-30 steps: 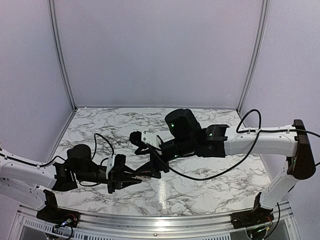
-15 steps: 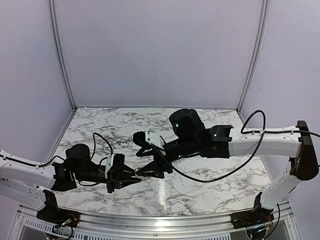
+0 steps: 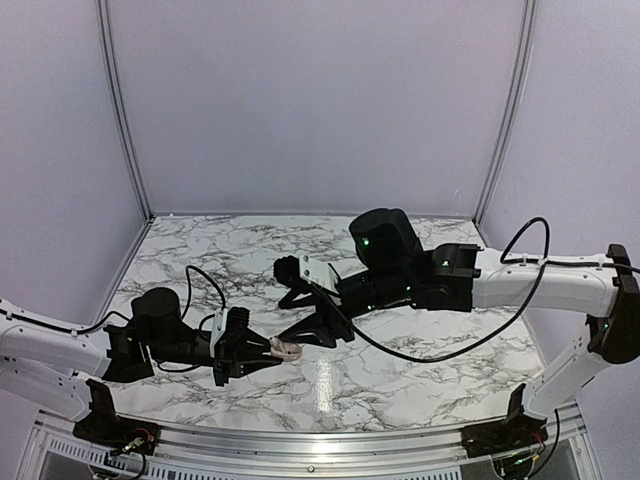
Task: Insert the wireless bluetooth earbuds into the charging case
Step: Adjust the left earbud in the left side groove of the charging case.
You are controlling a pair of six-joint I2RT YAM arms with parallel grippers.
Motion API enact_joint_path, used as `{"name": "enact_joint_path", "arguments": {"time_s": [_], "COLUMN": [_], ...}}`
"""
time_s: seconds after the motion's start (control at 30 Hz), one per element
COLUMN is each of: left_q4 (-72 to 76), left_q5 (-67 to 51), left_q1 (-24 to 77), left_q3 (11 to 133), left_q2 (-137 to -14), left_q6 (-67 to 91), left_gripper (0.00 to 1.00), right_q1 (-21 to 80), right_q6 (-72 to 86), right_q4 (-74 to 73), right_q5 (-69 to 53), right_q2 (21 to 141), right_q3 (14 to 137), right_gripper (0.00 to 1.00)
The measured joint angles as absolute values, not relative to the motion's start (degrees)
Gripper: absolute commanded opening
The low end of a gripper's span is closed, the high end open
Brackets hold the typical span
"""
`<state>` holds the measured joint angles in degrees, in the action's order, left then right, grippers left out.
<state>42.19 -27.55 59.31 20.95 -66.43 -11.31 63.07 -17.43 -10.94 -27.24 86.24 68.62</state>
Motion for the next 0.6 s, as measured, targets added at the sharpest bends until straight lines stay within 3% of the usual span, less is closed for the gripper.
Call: {"name": "enact_joint_path", "arguments": {"time_s": [0.13, 0.6], "left_q4": [42.19, 42.17], "left_q5": [-27.55, -27.31], "left_q1": [59.31, 59.31], "left_q3": [20.95, 21.80], "left_q2": [-66.46, -68.77], "left_q6": [-10.94, -10.50], "left_gripper": [0.00, 0.00], "right_q1": [63.07, 65.71], "right_q6": [-18.52, -19.11], "right_q4": [-14.94, -22.28], "right_q5": [-24.71, -20.18], "right_q2": [86.24, 89.03], "right_q3": [70.65, 78.08], "right_gripper": [0.46, 0.32]}}
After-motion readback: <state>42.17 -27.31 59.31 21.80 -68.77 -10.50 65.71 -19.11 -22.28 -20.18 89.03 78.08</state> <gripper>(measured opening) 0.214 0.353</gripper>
